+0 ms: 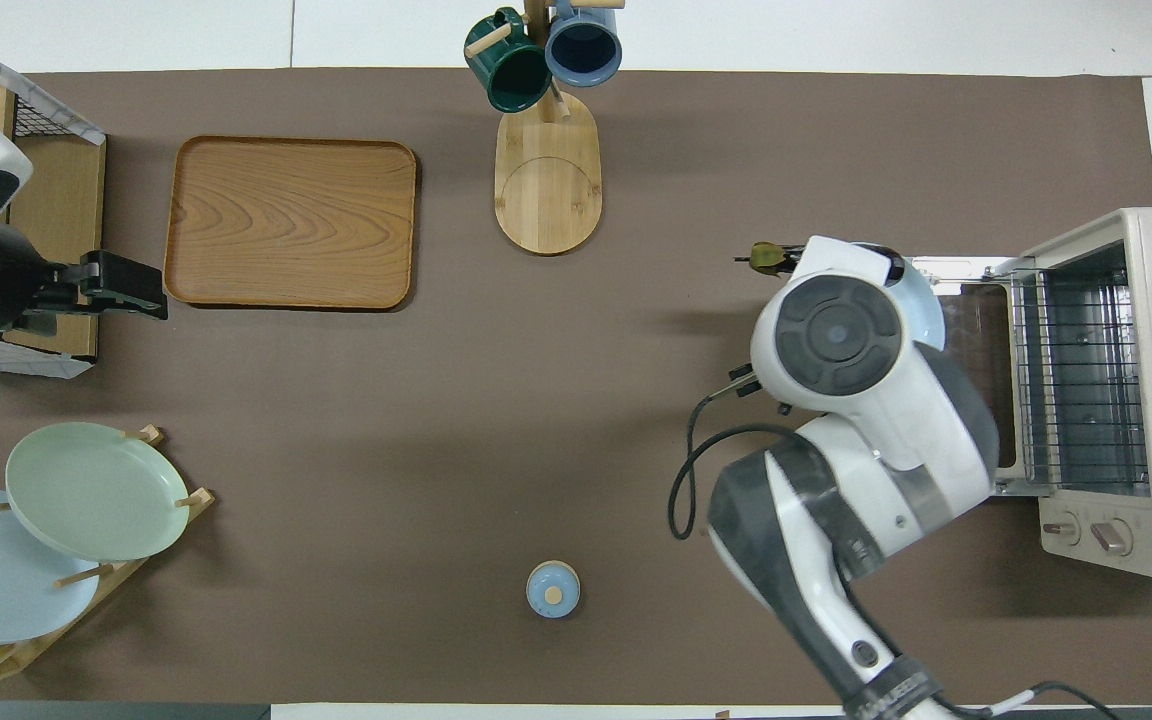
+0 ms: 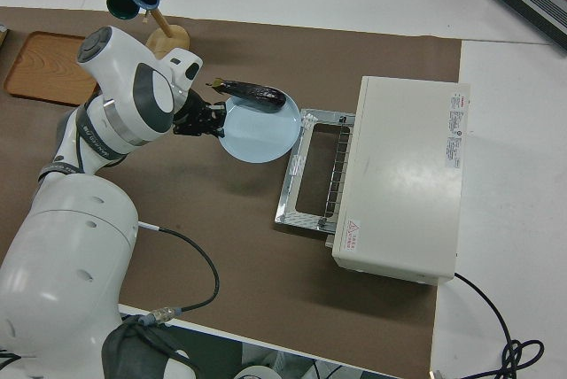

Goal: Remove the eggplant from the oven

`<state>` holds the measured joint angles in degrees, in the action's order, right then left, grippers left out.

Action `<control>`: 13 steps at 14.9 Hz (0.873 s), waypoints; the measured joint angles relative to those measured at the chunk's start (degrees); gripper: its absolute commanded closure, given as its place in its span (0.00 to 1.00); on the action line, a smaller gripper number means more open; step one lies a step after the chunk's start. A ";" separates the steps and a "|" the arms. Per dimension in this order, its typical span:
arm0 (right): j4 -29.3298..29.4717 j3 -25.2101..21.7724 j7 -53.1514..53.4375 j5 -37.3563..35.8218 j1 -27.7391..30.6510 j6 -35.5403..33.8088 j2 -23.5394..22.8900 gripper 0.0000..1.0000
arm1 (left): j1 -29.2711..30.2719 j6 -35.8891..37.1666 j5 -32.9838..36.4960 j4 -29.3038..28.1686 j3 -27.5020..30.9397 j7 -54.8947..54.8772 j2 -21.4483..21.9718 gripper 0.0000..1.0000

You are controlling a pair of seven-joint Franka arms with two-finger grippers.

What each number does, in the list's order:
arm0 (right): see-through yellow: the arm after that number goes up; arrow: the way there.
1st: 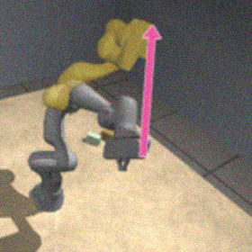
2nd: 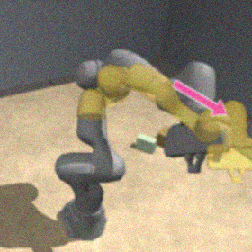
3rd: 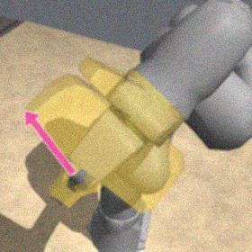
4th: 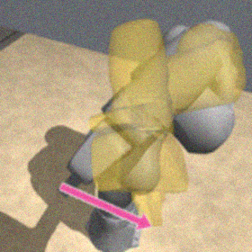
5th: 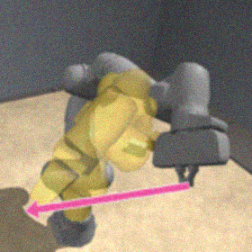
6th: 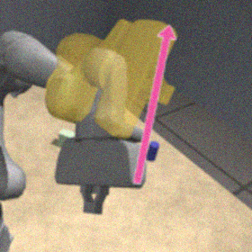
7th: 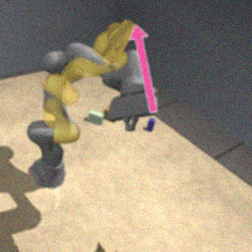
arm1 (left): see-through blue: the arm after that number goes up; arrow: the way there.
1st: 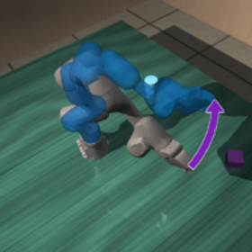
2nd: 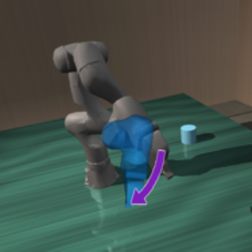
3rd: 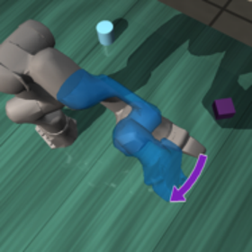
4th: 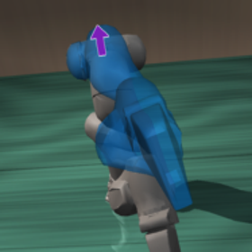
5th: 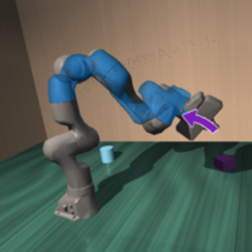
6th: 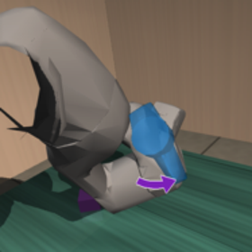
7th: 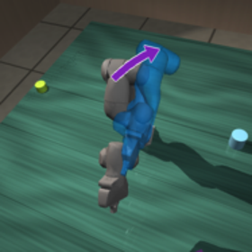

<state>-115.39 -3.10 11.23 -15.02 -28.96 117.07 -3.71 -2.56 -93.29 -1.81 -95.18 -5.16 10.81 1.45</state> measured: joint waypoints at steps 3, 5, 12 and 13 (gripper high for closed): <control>1.09 0.63 8.36 0.01 -7.15 0.09 -0.54 1.00 | 0.69 -0.83 0.00 0.00 0.03 0.00 0.00 0.00; 3.25 1.66 9.96 0.03 -10.11 0.20 -2.28 1.00 | 0.75 -1.52 0.00 0.00 0.04 0.00 0.00 0.00; 11.20 3.85 23.46 0.05 -20.39 6.10 -16.50 1.00 | 1.26 -2.18 0.00 -0.03 0.08 0.00 0.00 0.00; 11.36 3.85 24.64 0.05 -21.00 8.12 -18.03 1.00 | 1.62 -2.21 0.00 -0.06 0.09 0.00 0.00 0.00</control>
<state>-104.03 0.75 35.87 -14.97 -49.97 125.19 -21.74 -0.93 -95.49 -1.81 -95.25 -5.07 10.81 1.45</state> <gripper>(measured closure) 0.974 0.000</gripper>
